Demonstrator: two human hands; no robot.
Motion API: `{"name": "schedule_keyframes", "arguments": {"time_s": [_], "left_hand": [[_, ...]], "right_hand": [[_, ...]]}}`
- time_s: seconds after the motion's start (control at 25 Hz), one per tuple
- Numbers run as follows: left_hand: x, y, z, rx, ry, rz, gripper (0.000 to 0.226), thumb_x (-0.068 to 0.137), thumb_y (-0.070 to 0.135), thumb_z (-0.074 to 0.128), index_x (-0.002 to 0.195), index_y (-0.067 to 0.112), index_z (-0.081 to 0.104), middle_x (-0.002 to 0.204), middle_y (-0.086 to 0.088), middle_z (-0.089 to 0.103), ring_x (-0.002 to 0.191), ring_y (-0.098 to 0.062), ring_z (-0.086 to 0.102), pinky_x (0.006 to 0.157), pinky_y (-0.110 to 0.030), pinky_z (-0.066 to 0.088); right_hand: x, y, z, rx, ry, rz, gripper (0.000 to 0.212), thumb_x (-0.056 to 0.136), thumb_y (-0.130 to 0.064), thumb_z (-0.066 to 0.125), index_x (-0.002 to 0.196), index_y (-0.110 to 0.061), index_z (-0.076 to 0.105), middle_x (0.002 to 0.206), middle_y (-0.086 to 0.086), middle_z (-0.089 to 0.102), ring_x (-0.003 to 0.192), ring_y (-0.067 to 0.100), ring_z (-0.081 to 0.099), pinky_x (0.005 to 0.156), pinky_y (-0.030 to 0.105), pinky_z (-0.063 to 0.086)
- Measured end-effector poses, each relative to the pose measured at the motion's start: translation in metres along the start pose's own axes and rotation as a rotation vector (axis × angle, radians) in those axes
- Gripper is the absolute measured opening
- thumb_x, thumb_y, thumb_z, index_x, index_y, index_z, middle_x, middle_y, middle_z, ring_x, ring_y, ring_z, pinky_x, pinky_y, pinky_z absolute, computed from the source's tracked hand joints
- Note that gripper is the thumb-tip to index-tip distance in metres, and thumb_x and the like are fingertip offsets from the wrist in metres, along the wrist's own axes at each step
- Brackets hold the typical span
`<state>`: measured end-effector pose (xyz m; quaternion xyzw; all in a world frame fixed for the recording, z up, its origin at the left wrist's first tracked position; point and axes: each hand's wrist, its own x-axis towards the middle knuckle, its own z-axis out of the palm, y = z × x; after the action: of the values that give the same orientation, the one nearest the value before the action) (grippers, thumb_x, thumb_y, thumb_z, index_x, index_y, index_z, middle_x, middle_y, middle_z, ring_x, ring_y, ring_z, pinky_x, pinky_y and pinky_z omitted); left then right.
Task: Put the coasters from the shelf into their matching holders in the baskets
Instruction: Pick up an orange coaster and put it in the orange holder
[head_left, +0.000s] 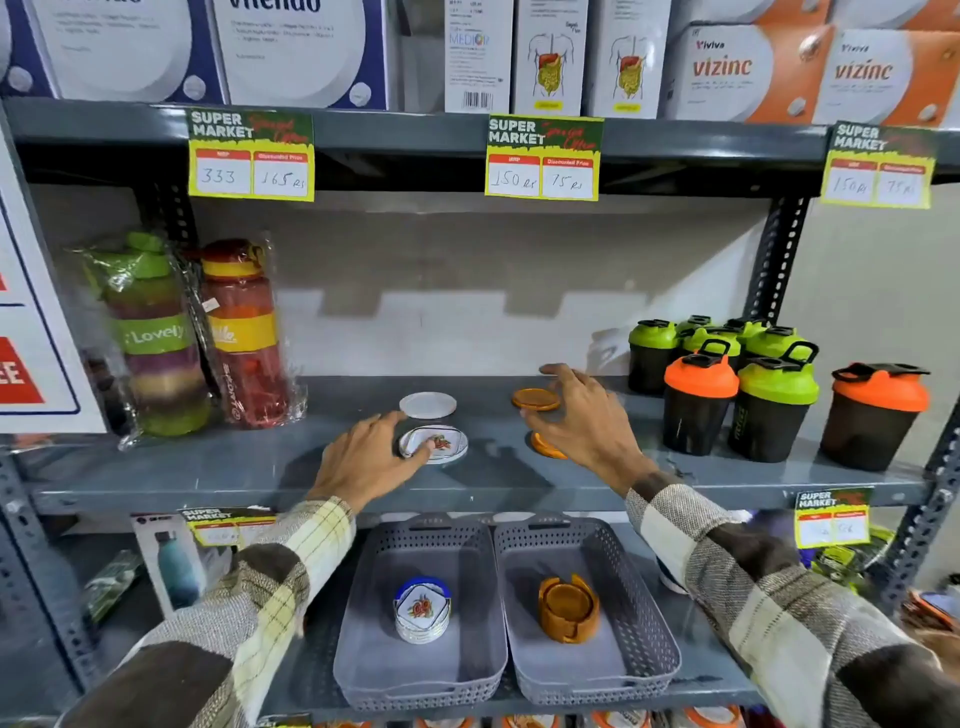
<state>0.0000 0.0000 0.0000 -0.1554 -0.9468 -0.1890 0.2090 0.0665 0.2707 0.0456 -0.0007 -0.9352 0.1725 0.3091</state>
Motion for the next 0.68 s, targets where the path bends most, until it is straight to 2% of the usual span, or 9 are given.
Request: {"name": "schedule_keyframes", "arguments": {"time_s": [0.16, 0.32, 0.4, 0.52, 0.68], "left_hand": [[-0.004, -0.022, 0.021, 0.112, -0.094, -0.107, 0.115, 0.066, 0.095, 0.029, 0.15, 0.017, 0.034, 0.155, -0.004, 0.042, 0.137, -0.028, 0.044, 0.109, -0.042, 0.036], [0.01, -0.03, 0.028, 0.154, -0.181, -0.042, 0.131, 0.058, 0.1, 0.011, 0.153, 0.012, 0.027, 0.162, -0.004, 0.028, 0.148, -0.018, 0.026, 0.12, -0.037, 0.017], [0.008, -0.032, 0.029, 0.189, -0.219, -0.014, 0.129, 0.06, 0.099, 0.009, 0.155, 0.013, 0.025, 0.165, -0.003, 0.021, 0.15, -0.015, 0.019, 0.121, -0.036, 0.011], [0.007, -0.032, 0.025, 0.222, -0.326, -0.005, 0.129, 0.06, 0.098, 0.003, 0.157, 0.013, 0.013, 0.167, -0.001, 0.007, 0.152, -0.013, 0.006, 0.122, -0.035, 0.003], [0.01, -0.03, 0.016, 0.243, -0.43, 0.011, 0.129, 0.058, 0.095, 0.0, 0.158, 0.014, 0.003, 0.167, 0.0, -0.004, 0.152, -0.013, -0.002, 0.123, -0.035, 0.0]], "right_hand": [[-0.001, 0.028, 0.016, 0.022, -0.118, 0.164, 0.091, 0.074, -0.062, 0.074, 0.148, -0.024, 0.039, 0.13, 0.009, 0.067, 0.129, 0.033, 0.055, 0.102, 0.047, 0.048], [0.003, 0.055, 0.037, 0.013, -0.196, 0.261, 0.119, 0.063, -0.078, 0.074, 0.156, -0.023, 0.024, 0.136, 0.016, 0.063, 0.135, 0.037, 0.052, 0.109, 0.053, 0.039], [0.003, 0.064, 0.044, 0.047, -0.22, 0.299, 0.12, 0.061, -0.08, 0.075, 0.155, -0.026, 0.022, 0.136, 0.014, 0.063, 0.136, 0.038, 0.051, 0.111, 0.056, 0.035], [0.005, 0.072, 0.051, 0.125, -0.178, 0.301, 0.113, 0.062, -0.07, 0.08, 0.151, -0.029, 0.023, 0.128, 0.008, 0.069, 0.134, 0.035, 0.052, 0.111, 0.056, 0.033], [0.0, 0.067, 0.044, 0.237, -0.031, 0.205, 0.111, 0.059, -0.057, 0.089, 0.145, -0.026, 0.025, 0.119, 0.006, 0.072, 0.123, 0.035, 0.059, 0.107, 0.054, 0.043]]}}
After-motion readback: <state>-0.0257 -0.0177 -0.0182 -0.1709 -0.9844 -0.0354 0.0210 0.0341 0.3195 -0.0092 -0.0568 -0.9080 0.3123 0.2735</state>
